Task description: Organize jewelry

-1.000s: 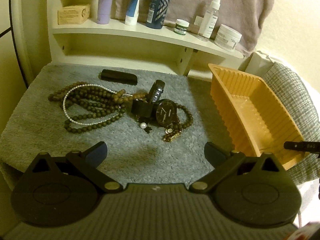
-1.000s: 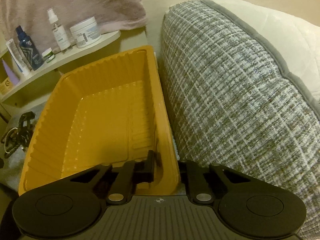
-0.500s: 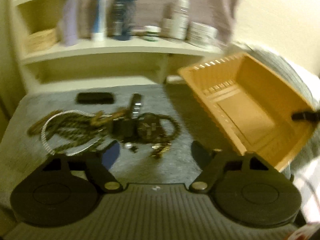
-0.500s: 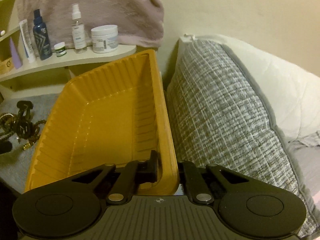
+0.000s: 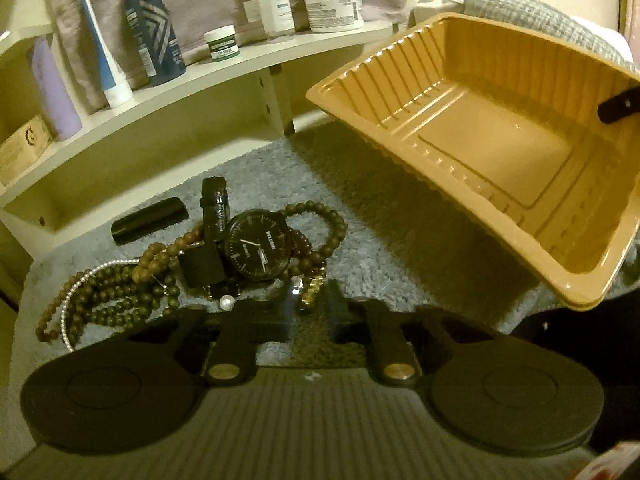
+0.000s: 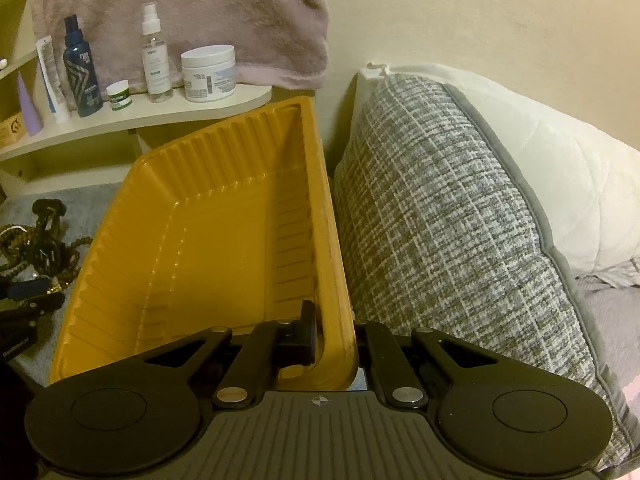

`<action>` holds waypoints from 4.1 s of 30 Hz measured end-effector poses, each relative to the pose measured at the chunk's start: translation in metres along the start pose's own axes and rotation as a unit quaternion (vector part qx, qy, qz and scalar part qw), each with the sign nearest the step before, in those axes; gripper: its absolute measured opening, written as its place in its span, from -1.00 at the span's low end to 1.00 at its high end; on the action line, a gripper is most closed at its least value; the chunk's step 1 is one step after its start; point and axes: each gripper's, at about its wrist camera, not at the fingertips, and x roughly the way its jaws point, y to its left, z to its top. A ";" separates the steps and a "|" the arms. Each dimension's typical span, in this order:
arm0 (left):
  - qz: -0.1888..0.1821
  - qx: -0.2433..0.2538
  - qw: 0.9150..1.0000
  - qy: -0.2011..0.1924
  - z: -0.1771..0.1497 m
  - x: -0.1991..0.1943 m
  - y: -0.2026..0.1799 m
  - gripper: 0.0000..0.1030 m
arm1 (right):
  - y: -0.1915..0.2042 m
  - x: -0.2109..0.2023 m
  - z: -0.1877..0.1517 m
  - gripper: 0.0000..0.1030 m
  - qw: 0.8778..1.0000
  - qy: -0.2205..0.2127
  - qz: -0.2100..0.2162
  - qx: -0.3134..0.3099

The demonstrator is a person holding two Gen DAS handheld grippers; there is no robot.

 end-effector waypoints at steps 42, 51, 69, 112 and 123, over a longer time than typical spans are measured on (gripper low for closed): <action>-0.203 -0.010 0.977 -0.056 0.098 -0.034 -0.028 -0.89 | -0.003 0.003 -0.004 -0.90 0.999 -0.018 0.014 0.025; -0.171 -0.030 0.984 -0.037 0.070 -0.027 -0.024 -0.42 | -0.003 0.002 -0.007 -0.90 0.999 -0.014 0.013 0.025; -0.016 -0.088 0.996 -0.007 -0.009 -0.008 0.028 -0.54 | 0.000 0.005 -0.005 -0.89 1.000 -0.009 0.004 0.020; -0.124 -0.047 0.988 -0.083 0.038 -0.043 -0.035 -0.86 | 0.005 0.009 -0.009 -0.87 1.000 0.002 0.000 0.018; -0.074 -0.070 0.991 -0.090 0.019 -0.044 -0.015 -0.37 | 0.004 0.013 -0.009 -0.87 1.000 0.006 0.001 0.016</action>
